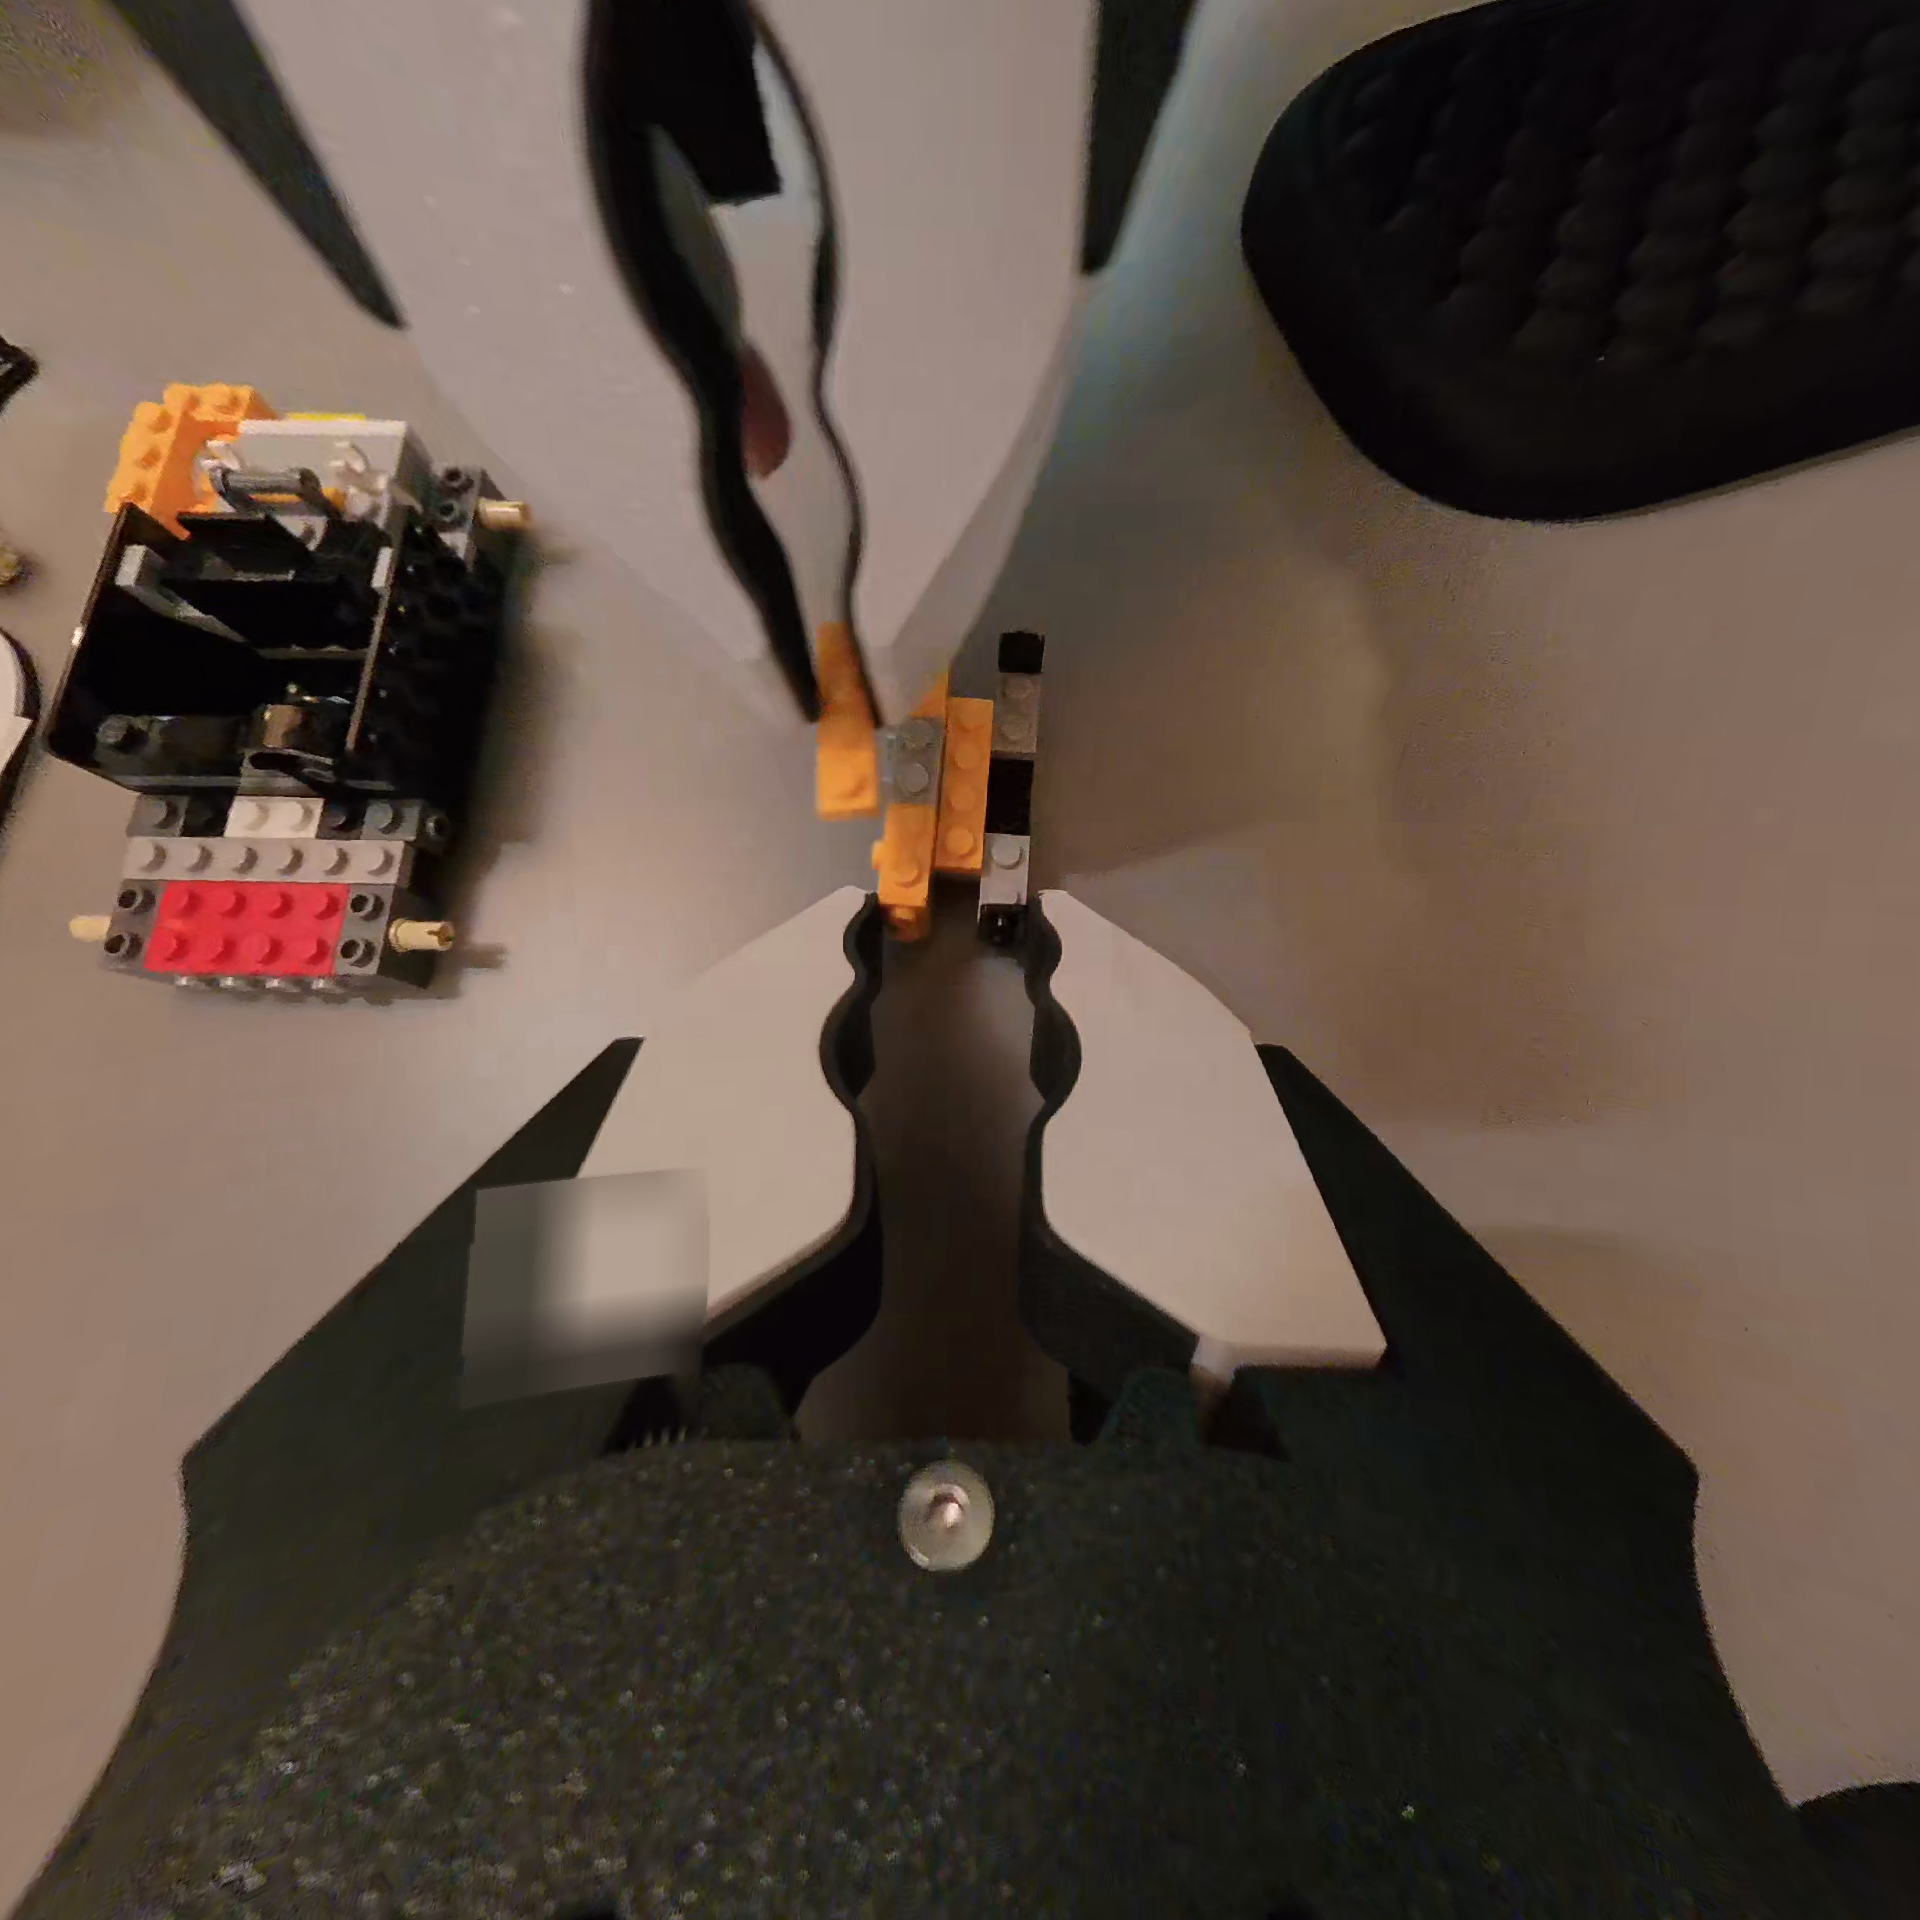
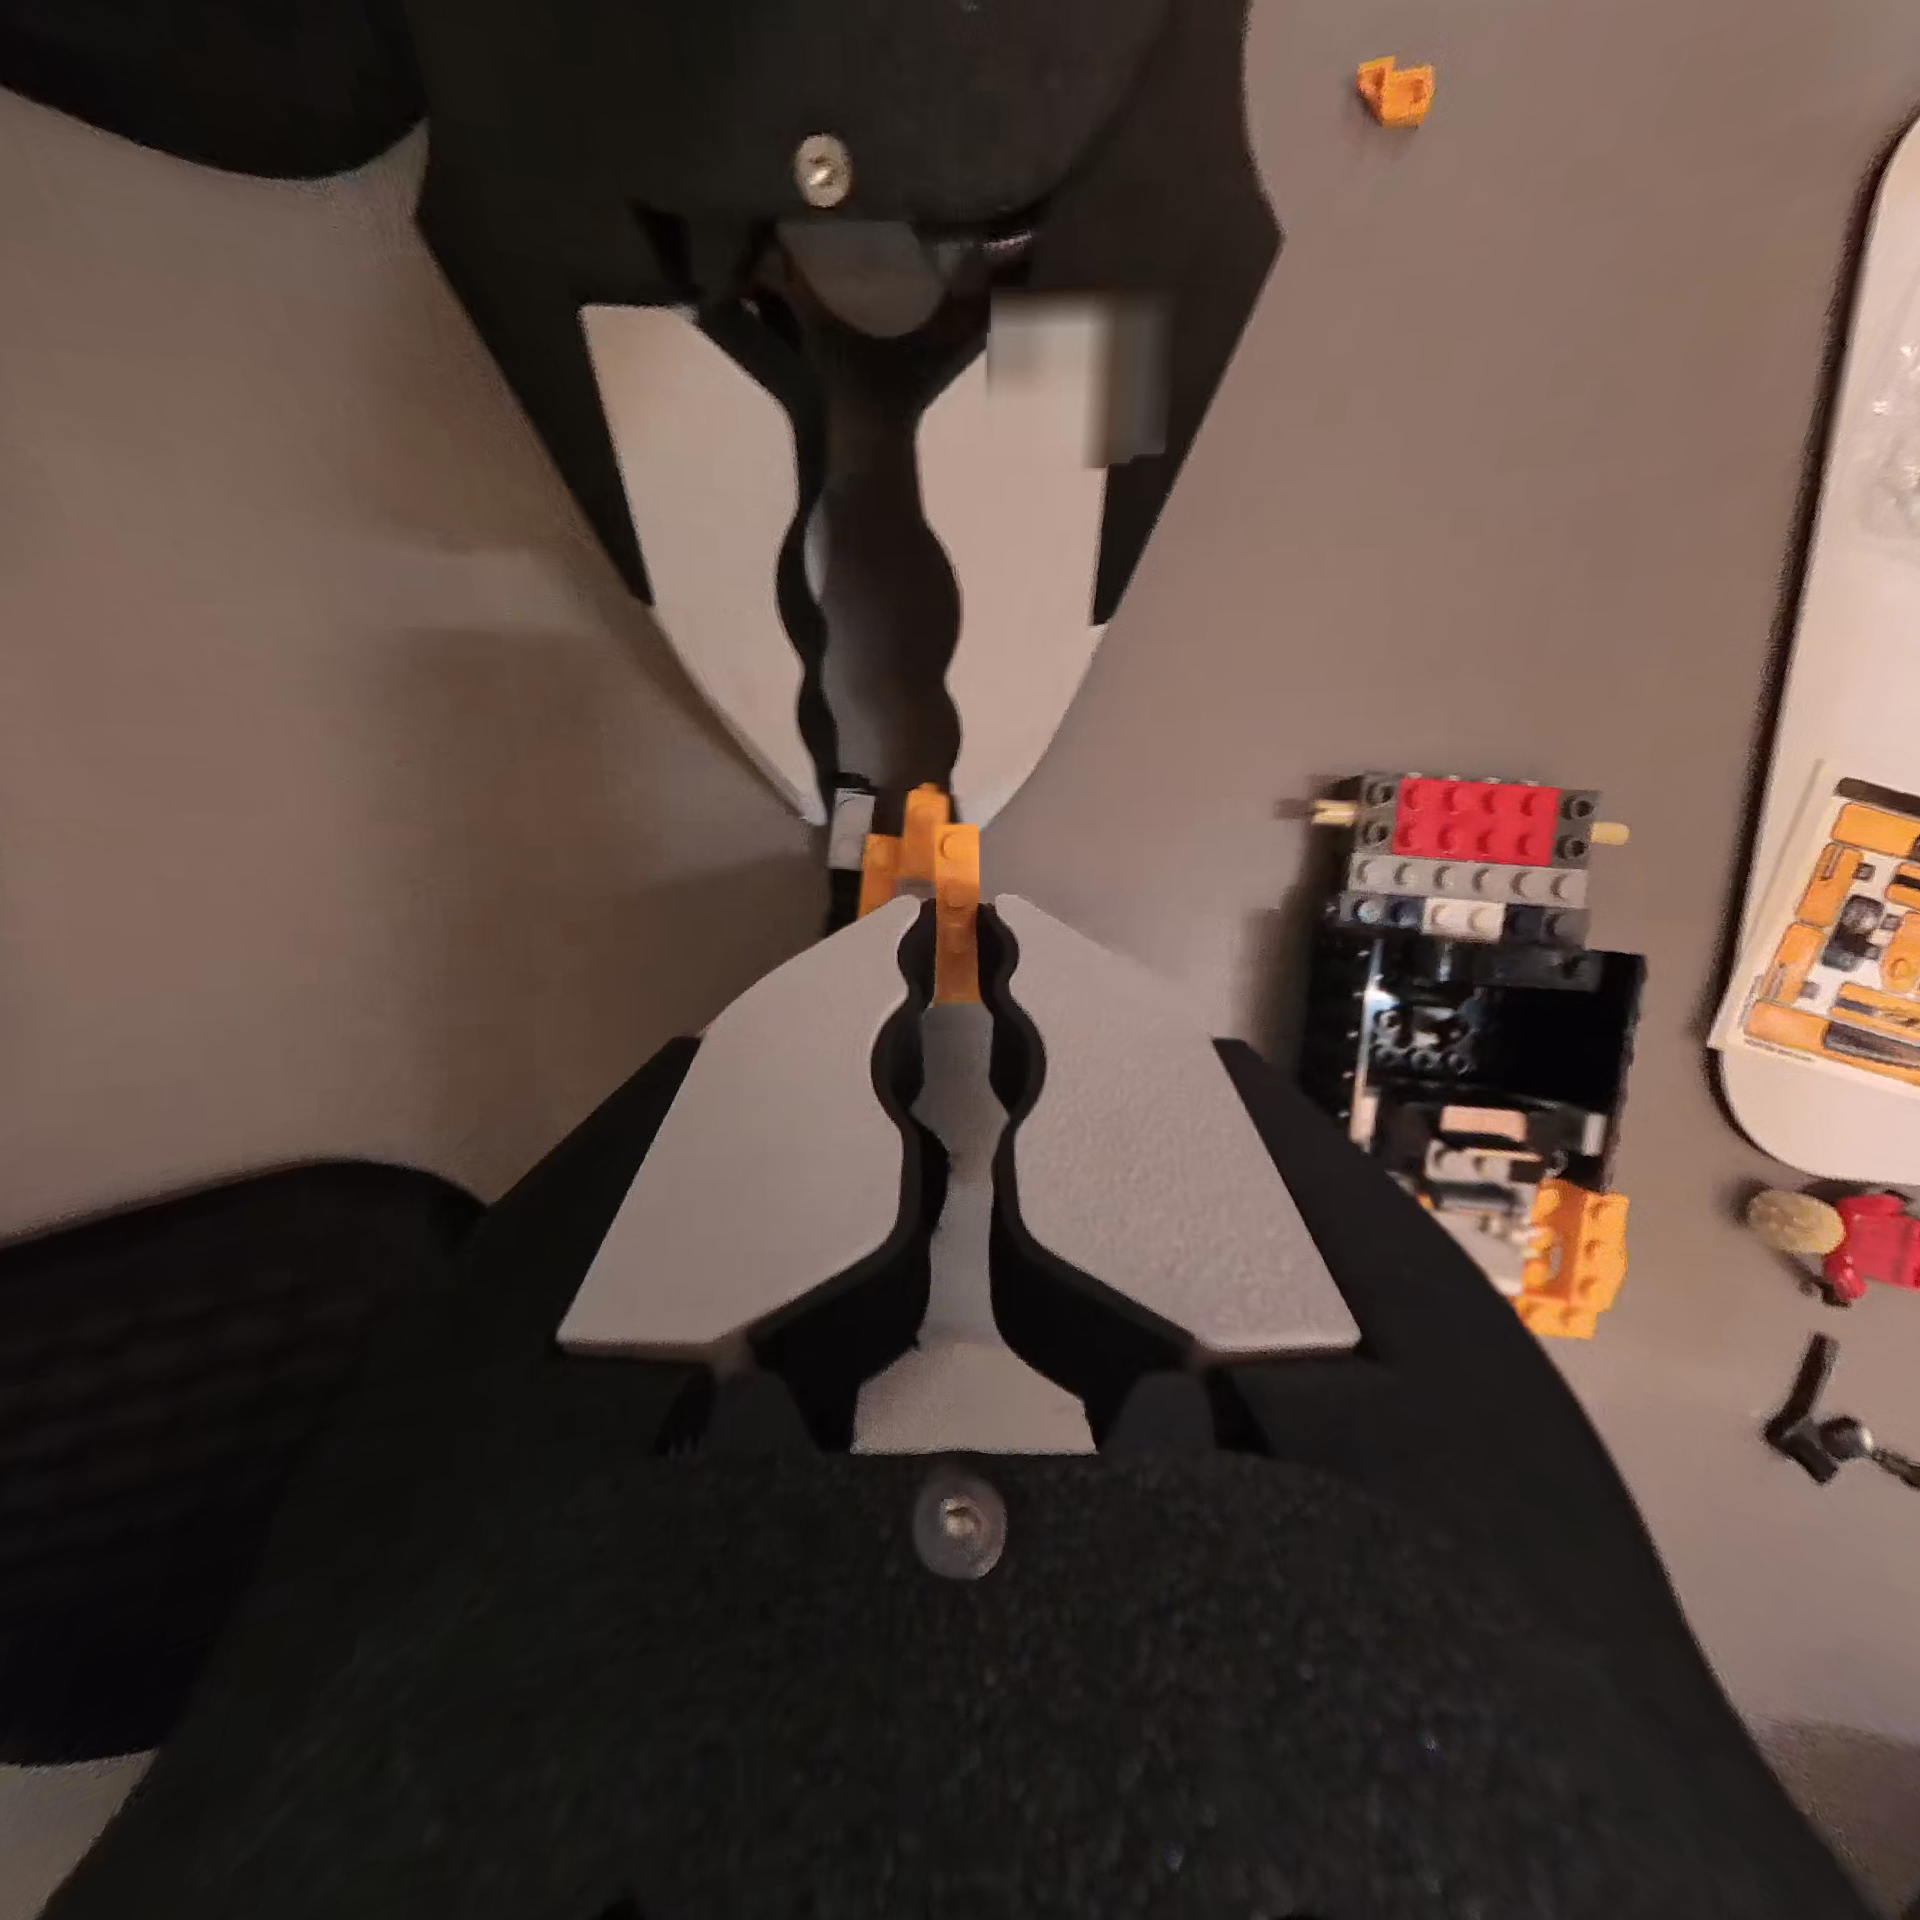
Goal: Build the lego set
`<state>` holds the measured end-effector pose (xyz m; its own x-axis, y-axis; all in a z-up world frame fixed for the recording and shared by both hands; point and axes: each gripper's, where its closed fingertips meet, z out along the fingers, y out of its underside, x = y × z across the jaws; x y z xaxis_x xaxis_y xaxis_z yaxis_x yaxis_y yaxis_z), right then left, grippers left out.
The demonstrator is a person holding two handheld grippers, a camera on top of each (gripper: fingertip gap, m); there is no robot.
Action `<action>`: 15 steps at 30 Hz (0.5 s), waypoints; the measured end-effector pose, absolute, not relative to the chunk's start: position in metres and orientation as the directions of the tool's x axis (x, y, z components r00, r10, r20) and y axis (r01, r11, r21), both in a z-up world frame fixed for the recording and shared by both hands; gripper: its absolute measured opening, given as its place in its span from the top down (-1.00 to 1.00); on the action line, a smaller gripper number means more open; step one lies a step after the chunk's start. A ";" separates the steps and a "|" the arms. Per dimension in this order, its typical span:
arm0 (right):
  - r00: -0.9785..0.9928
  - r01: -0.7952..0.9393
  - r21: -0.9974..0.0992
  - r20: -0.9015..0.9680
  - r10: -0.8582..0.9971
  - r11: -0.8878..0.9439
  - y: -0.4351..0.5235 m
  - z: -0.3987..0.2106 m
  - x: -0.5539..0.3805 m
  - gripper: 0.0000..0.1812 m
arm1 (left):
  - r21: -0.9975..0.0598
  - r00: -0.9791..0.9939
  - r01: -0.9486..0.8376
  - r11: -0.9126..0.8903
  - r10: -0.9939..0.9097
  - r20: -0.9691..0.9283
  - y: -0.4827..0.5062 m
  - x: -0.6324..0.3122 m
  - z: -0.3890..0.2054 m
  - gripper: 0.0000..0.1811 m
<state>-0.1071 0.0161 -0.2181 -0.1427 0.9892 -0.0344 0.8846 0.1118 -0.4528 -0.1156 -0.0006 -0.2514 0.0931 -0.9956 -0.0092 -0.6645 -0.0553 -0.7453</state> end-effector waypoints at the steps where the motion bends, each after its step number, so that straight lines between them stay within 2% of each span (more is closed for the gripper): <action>1: -0.137 0.894 -0.433 -0.032 0.990 0.110 0.012 -0.219 -0.105 0.92 | -0.745 0.093 -0.665 -0.055 -0.996 -0.010 -0.001 -0.115 -0.251 0.71; 15: -0.051 0.932 -0.362 -0.053 0.997 0.029 0.007 -0.232 -0.102 0.92 | -0.767 0.091 -0.636 -0.082 -0.995 0.031 -0.004 -0.117 -0.246 0.63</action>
<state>-0.1017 0.0071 -0.2318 -0.0511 0.9973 -0.0527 0.9316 0.0286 -0.3624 -0.1168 -0.0036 -0.2456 0.0911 -0.9953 0.0315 -0.6359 -0.0824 -0.7674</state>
